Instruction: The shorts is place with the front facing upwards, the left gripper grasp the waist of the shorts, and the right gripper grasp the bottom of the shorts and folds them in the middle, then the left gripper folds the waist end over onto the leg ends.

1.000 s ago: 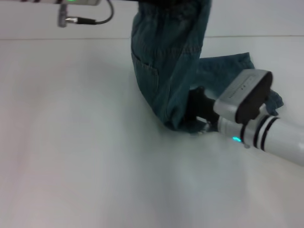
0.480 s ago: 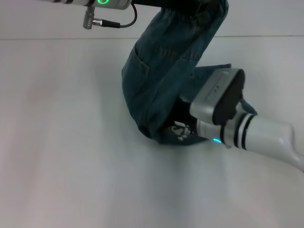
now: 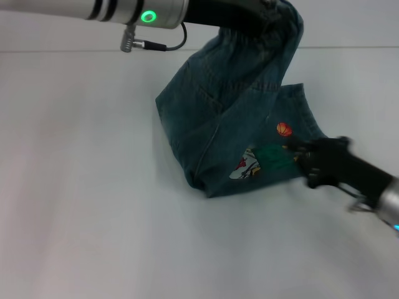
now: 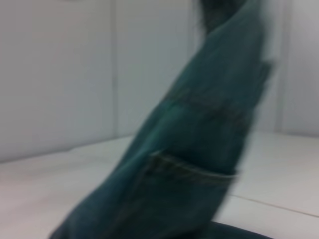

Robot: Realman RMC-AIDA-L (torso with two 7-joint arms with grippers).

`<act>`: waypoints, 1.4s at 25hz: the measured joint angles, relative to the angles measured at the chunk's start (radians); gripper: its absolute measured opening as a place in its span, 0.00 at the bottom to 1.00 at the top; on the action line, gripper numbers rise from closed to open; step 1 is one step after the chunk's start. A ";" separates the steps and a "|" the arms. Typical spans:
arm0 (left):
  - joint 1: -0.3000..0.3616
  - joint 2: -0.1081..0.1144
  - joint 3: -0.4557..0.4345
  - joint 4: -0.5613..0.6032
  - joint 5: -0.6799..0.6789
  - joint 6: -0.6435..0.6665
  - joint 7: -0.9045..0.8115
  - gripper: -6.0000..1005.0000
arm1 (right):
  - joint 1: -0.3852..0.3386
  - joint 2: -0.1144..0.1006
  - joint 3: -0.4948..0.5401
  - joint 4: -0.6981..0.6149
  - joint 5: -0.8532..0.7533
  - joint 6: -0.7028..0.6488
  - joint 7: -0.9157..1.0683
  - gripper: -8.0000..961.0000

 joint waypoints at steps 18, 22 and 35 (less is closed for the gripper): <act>0.021 -0.009 0.460 -0.075 -0.173 -0.307 0.020 0.14 | -0.258 -0.004 0.158 -0.221 -0.001 -0.156 0.120 0.02; 0.033 -0.009 0.467 -0.075 -0.184 -0.316 0.020 0.20 | -0.253 -0.004 0.155 -0.235 -0.002 -0.157 0.140 0.02; 0.324 -0.010 0.122 -0.117 -0.427 0.057 0.422 0.83 | -0.260 -0.003 0.145 -0.412 -0.104 -0.324 0.326 0.02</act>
